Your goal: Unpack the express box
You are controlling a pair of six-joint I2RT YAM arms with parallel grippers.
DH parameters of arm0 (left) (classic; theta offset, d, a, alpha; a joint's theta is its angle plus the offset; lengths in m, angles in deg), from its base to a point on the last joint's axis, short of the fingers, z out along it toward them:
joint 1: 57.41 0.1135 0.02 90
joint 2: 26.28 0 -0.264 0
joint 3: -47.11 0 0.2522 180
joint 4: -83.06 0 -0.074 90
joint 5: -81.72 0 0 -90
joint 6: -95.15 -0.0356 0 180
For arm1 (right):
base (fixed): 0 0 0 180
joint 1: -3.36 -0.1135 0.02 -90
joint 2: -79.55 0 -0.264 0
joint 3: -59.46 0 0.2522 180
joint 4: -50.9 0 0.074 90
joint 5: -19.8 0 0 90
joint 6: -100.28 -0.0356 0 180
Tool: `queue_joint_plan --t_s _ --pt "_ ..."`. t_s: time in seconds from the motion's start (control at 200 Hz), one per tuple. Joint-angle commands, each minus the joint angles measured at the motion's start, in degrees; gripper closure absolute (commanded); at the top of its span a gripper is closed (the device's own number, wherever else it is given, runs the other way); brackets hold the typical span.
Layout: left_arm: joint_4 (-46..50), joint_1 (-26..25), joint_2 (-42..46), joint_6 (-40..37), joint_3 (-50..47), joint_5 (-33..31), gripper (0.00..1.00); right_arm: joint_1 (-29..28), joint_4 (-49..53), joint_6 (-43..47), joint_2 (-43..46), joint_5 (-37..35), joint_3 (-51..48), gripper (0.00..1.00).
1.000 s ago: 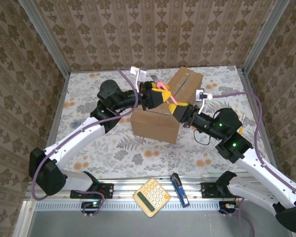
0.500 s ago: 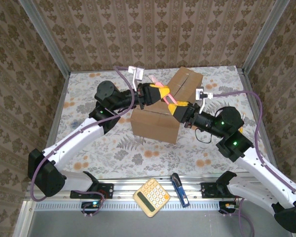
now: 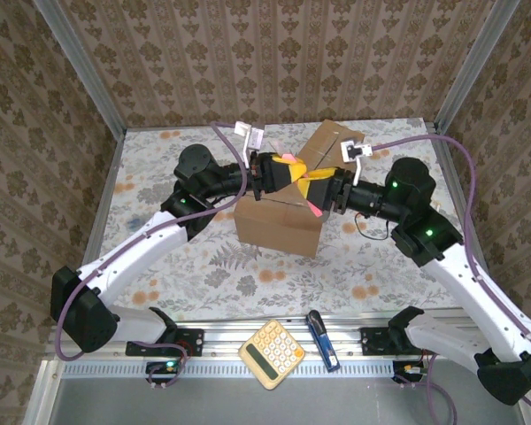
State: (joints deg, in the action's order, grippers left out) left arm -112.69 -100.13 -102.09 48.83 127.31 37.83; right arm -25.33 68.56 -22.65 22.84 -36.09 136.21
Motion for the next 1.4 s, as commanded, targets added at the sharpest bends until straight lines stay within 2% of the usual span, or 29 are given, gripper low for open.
queue_joint_plan --t_s 0.0,0.075,0.185,0.295,0.665,0.745,0.885,0.98,1.27,1.395 --pt "-0.87 -0.26 -0.25 -1.07 1.41 1.58 1.0 0.39 0.37 1.7 -2.17 5.55 1.05 0.52" --pt "-0.72 -0.25 -0.3 -1.01 1.7 1.67 1.0 0.5 -0.28 1.86 -3.32 6.48 1.2 0.54" --pt "-0.45 -0.11 -0.22 -0.96 1.75 1.72 1.0 0.83 -1.77 1.43 -4.02 7.04 1.09 0.64" --pt "-0.37 -0.12 -0.18 -0.99 1.67 1.75 1.0 1.09 -3.07 0.77 -4.03 7.07 0.85 0.7" --pt "-1.11 0.42 -0.21 -0.54 1.28 1.28 1.0 1.38 -6.47 -1.8 -1.29 4.56 -2.52 0.9" --pt "-1.57 0.5 -0.13 -0.24 0.98 1.0 1.0 1.35 -7.84 -2.98 -0.33 3.7 -3.6 0.88" --pt "-2.21 0.61 -0.12 0.16 0.93 0.84 1.0 1.29 -11.6 -5.74 1.58 1.8 -6.42 0.76" --pt "-2.44 0.69 -0.17 0.31 1.08 0.74 1.0 1.35 -13.72 -7.17 2.55 1.37 -8.13 0.72" --pt "-3.51 0.96 -0.47 1.15 0.99 0.9 1.0 1.35 -18.61 -10.46 2.49 1.52 -10.53 0.73" --pt "-4.23 0.98 -1.09 1.83 0.99 1.07 1.0 1.27 -19.69 -11.1 1.05 2.38 -9.68 0.7"
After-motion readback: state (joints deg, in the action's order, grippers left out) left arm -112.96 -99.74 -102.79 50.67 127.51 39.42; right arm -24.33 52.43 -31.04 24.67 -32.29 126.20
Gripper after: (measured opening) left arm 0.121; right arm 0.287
